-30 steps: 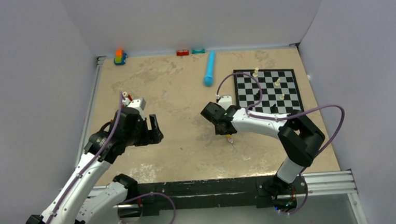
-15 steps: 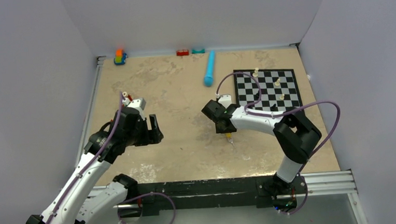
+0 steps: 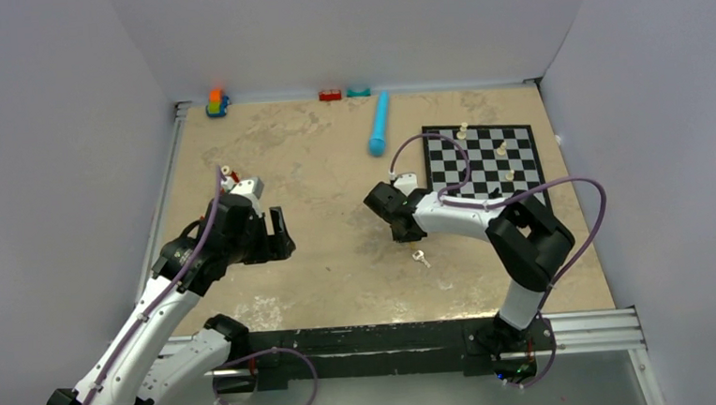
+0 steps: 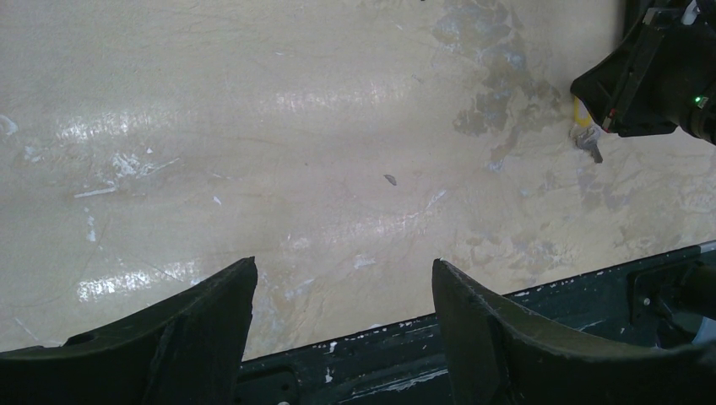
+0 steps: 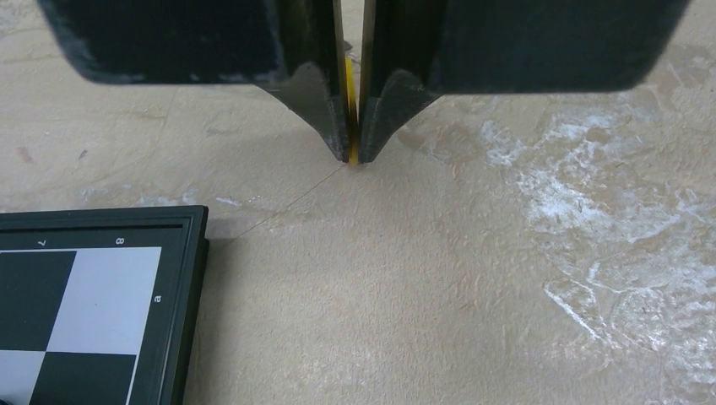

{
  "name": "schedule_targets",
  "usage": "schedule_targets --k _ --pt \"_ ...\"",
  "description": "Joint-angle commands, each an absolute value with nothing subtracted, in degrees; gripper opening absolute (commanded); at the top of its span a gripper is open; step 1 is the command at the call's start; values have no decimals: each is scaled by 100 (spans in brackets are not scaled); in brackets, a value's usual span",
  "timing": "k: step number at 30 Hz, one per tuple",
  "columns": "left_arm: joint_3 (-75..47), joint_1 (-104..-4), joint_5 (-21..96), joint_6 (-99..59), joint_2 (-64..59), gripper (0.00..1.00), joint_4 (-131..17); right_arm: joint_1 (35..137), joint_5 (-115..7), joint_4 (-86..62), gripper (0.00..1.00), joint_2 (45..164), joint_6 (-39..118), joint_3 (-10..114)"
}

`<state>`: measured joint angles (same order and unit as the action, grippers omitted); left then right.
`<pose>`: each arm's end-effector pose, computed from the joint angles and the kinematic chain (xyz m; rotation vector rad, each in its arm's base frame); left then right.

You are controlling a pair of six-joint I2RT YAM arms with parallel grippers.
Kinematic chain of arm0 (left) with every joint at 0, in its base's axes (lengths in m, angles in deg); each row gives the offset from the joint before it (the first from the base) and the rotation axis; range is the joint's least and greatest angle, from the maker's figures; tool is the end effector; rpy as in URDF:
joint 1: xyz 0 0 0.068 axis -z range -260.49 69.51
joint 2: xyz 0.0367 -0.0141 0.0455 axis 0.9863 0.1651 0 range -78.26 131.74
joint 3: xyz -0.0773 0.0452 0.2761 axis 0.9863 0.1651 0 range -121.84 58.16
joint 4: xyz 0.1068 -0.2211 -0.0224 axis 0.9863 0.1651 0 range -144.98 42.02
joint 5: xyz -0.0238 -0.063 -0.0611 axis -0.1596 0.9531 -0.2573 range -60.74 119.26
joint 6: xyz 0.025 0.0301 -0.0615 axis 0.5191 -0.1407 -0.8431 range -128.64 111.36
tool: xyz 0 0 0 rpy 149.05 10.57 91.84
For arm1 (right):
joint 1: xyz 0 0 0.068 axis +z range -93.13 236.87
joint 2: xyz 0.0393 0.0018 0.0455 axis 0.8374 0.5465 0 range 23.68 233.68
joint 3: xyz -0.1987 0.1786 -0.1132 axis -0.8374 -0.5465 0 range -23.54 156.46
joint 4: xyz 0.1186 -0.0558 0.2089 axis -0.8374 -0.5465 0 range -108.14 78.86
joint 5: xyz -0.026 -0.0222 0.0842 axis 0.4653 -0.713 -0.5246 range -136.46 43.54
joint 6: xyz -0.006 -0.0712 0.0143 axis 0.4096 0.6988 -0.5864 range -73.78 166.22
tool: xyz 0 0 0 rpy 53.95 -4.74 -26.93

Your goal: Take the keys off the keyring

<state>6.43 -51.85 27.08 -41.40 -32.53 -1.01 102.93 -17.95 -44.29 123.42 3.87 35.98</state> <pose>0.1194 -0.0625 0.2991 -0.1061 2.4542 -0.4416 0.2413 0.2087 0.1673 0.0123 2.5858 -0.2073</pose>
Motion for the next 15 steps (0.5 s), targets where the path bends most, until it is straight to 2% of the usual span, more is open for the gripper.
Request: schedule_targets --k 1,2,3,4,11,15 --pt "648 -5149 2697 -4085 -3293 79 -249 10275 -1650 -4549 7 12203 299 3721" --pt "648 -5149 2697 -4089 -3292 79 -250 10283 -1604 -4593 1 12174 302 3746" --pt "648 -5149 2697 -4894 -3290 79 -248 10284 -1578 -4632 0 12150 299 3760" --pt "648 -5153 2698 -4190 -3291 79 -243 10296 -1582 -4668 0 12124 299 3777" --pt "647 -5149 2840 -4039 -3315 79 -320 10517 -1724 -4991 0 11701 391 4030" --pt "722 -5149 4165 -3813 -3503 81 -859 10611 -2372 -4690 0 10984 904 4141"
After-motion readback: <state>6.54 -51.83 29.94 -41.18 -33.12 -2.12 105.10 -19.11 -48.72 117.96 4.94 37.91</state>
